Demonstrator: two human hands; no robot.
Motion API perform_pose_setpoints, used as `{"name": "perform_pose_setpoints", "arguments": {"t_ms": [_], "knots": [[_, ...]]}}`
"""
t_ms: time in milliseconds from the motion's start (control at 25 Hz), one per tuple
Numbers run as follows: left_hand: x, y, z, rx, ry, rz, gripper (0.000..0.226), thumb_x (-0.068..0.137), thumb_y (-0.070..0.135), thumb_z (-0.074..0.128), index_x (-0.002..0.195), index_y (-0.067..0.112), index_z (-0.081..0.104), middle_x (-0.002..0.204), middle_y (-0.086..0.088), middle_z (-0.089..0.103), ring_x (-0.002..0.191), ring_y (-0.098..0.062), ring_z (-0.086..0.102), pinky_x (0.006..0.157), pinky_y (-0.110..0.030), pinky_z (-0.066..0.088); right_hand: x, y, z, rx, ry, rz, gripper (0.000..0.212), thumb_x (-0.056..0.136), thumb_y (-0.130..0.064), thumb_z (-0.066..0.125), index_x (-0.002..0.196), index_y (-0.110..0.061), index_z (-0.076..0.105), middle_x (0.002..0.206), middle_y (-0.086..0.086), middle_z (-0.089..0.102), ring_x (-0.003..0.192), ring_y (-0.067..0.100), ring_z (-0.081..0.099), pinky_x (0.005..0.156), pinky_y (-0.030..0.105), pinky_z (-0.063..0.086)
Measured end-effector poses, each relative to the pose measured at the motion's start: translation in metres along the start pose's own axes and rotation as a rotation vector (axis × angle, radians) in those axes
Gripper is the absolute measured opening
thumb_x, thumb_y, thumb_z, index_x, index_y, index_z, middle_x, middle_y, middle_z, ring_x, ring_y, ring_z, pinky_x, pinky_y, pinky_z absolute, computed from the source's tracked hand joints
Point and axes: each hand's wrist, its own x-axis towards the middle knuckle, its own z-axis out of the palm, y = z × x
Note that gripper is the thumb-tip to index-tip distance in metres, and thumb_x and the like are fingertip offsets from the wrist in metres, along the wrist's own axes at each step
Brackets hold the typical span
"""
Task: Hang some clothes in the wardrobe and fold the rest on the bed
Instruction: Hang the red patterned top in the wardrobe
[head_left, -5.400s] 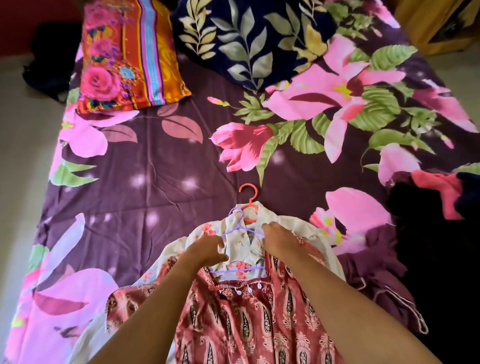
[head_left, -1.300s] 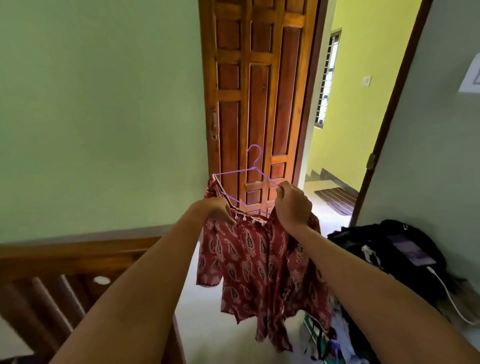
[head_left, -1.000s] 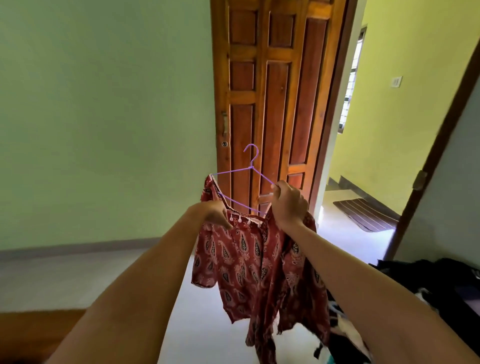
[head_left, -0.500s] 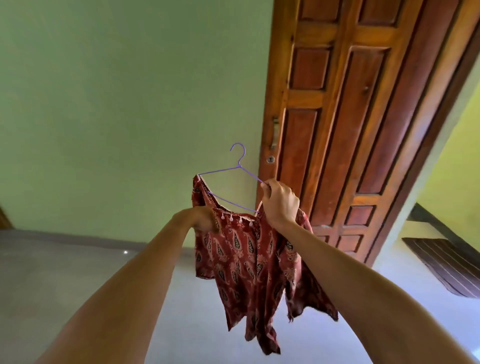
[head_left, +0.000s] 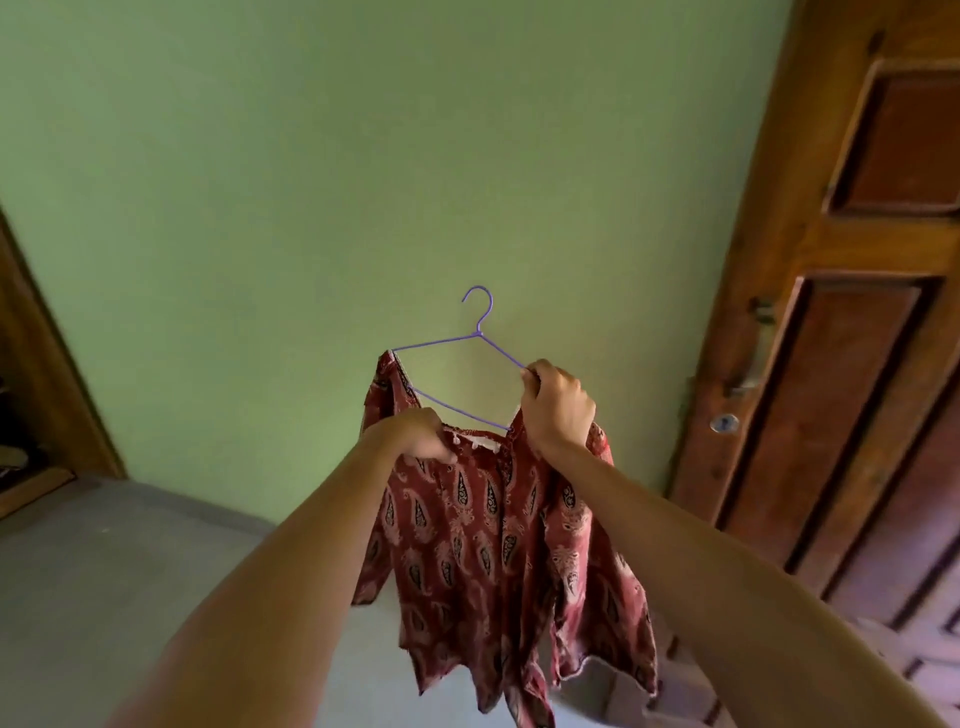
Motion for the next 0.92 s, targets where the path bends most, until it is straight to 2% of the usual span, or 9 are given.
{"name": "perform_pose_setpoints", "arguments": {"t_ms": [160,320,520,640,720,760,840,920], "knots": [[0.074,-0.049,-0.037,-0.009,-0.020,-0.062,0.038,0.087,0.037,0.063,0.113,0.009,0.061,0.112,-0.009,0.067,0.095,-0.022,0.066,0.081,-0.035,0.047,0.062,-0.031,0.088,0.107,-0.064,-0.006,0.022,0.098,-0.023,0.046,0.099,-0.011,0.064,0.095,0.008,0.067,0.085,0.032,0.060,0.063,0.029,0.035],[0.149,-0.112,-0.076,-0.041,0.051,-0.166,0.038,0.088,0.035,0.063,0.116,0.009,0.061,0.115,-0.010,0.065,0.093,-0.022,0.067,0.091,-0.038,0.046,0.127,-0.068,0.191,0.198,-0.152,-0.115,0.022,0.098,-0.023,0.046,0.098,-0.010,0.064,0.094,0.009,0.068,0.085,0.033,0.061,0.066,0.032,0.041],[0.225,-0.187,-0.134,-0.094,0.115,-0.312,0.039,0.088,0.033,0.063,0.118,0.007,0.060,0.116,-0.009,0.065,0.095,-0.023,0.066,0.078,-0.029,0.049,0.208,-0.117,0.302,0.258,-0.270,-0.249,0.024,0.099,-0.023,0.045,0.100,-0.010,0.064,0.095,0.009,0.069,0.086,0.030,0.062,0.064,0.029,0.038],[0.264,-0.234,-0.175,-0.186,0.234,-0.368,0.039,0.088,0.028,0.064,0.117,0.002,0.059,0.115,-0.010,0.063,0.095,-0.023,0.063,0.077,-0.023,0.046,0.256,-0.162,0.364,0.311,-0.338,-0.313,0.024,0.100,-0.025,0.044,0.101,-0.011,0.064,0.096,0.008,0.069,0.087,0.029,0.063,0.064,0.028,0.037],[0.286,-0.270,-0.193,-0.196,0.270,-0.418,0.038,0.088,0.028,0.064,0.115,0.002,0.059,0.113,-0.011,0.063,0.097,-0.024,0.063,0.080,-0.025,0.045,0.275,-0.192,0.405,0.384,-0.385,-0.306,0.023,0.099,-0.025,0.045,0.100,-0.013,0.064,0.096,0.008,0.069,0.087,0.029,0.063,0.068,0.031,0.041],[0.295,-0.285,-0.198,-0.189,0.243,-0.448,0.037,0.089,0.029,0.062,0.114,0.002,0.060,0.110,-0.012,0.063,0.095,-0.025,0.064,0.077,-0.025,0.047,0.280,-0.205,0.423,0.412,-0.406,-0.295,0.023,0.099,-0.024,0.045,0.099,-0.013,0.064,0.095,0.008,0.069,0.088,0.030,0.063,0.068,0.031,0.041],[0.313,-0.320,-0.207,-0.170,0.199,-0.505,0.035,0.090,0.030,0.060,0.114,0.005,0.062,0.110,-0.010,0.065,0.087,-0.022,0.064,0.061,-0.022,0.047,0.288,-0.230,0.463,0.449,-0.451,-0.298,0.023,0.099,-0.023,0.045,0.100,-0.011,0.064,0.095,0.008,0.069,0.089,0.030,0.063,0.066,0.029,0.037],[0.332,-0.364,-0.221,-0.206,0.220,-0.567,0.035,0.091,0.030,0.060,0.117,0.007,0.061,0.116,-0.007,0.063,0.094,-0.022,0.063,0.057,-0.019,0.045,0.299,-0.261,0.509,0.467,-0.480,-0.321,0.024,0.099,-0.023,0.045,0.100,-0.010,0.064,0.096,0.009,0.069,0.089,0.030,0.062,0.065,0.028,0.035]]}}
